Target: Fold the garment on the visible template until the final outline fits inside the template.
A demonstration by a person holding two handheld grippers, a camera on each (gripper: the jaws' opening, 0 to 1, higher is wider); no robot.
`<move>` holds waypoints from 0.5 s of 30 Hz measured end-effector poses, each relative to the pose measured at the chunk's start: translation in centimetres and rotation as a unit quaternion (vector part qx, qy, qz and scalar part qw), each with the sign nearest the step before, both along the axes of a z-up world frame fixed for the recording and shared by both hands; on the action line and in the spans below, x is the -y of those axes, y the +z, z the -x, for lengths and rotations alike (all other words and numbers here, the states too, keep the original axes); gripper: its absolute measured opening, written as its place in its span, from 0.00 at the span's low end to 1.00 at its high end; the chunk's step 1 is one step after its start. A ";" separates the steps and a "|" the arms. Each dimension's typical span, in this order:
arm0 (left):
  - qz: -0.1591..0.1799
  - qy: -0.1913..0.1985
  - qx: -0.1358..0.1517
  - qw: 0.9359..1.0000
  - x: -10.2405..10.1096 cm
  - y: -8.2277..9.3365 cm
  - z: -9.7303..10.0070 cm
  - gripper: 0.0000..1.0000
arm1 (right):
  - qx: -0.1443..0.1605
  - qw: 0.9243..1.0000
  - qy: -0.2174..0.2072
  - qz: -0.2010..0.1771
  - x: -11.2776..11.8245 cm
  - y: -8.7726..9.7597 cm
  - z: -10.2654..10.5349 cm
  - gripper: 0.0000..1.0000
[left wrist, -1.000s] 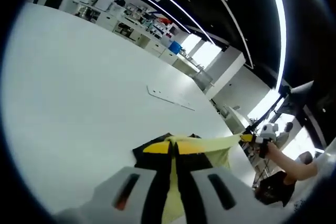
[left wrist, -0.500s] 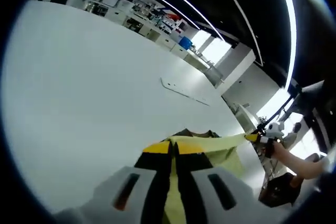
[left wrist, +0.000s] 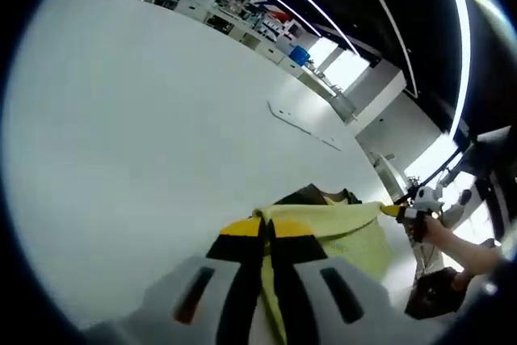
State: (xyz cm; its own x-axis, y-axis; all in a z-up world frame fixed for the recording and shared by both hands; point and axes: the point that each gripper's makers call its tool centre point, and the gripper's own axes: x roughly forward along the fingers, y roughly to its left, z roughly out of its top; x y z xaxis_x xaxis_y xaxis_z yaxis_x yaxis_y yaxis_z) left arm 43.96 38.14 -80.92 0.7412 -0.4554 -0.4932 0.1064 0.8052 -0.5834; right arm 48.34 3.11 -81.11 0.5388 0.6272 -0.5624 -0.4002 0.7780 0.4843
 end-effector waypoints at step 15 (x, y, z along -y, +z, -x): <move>-0.022 -0.022 -0.004 1.000 -0.5 -2.0 -1.3 0.00 | -0.011 1.000 0.012 0.014 0.2 -1.3 -0.3 0.00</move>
State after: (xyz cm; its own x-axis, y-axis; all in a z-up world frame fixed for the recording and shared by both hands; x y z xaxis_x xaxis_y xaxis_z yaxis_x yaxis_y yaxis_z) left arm 45.25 38.61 -82.90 0.7175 -0.4646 -0.5190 0.1373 0.8247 -0.5486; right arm 48.62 2.91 -82.42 0.5103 0.6242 -0.5916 -0.4090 0.7813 0.4714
